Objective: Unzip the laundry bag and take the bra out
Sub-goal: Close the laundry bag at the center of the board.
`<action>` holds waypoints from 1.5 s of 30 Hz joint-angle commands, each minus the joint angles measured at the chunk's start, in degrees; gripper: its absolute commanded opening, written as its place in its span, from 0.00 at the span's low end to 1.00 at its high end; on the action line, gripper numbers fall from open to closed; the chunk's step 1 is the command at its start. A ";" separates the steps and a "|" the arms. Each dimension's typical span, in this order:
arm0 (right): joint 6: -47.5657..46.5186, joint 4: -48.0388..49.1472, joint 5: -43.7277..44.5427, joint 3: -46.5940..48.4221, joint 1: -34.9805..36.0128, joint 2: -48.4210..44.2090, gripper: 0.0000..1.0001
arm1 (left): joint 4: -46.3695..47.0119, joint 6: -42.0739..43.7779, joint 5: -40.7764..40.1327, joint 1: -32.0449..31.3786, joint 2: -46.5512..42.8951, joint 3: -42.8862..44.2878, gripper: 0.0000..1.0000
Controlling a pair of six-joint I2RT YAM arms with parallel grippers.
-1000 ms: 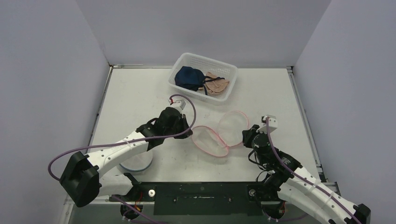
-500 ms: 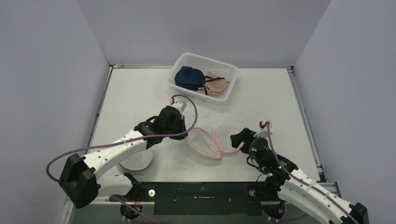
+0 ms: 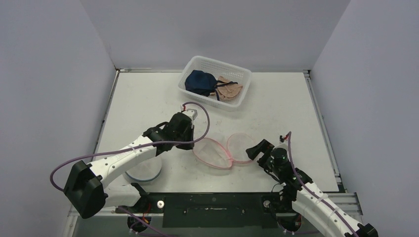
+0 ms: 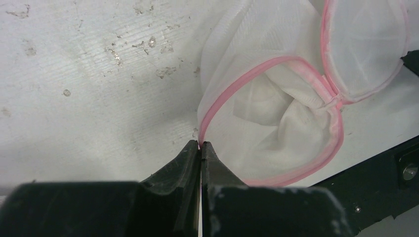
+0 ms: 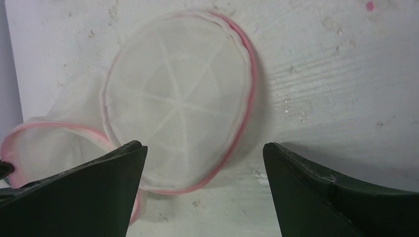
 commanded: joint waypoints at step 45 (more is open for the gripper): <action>-4.94 40.85 -16.37 -1.65 -15.64 30.18 0.08 | -3.77 3.72 -3.61 1.13 1.22 5.59 0.00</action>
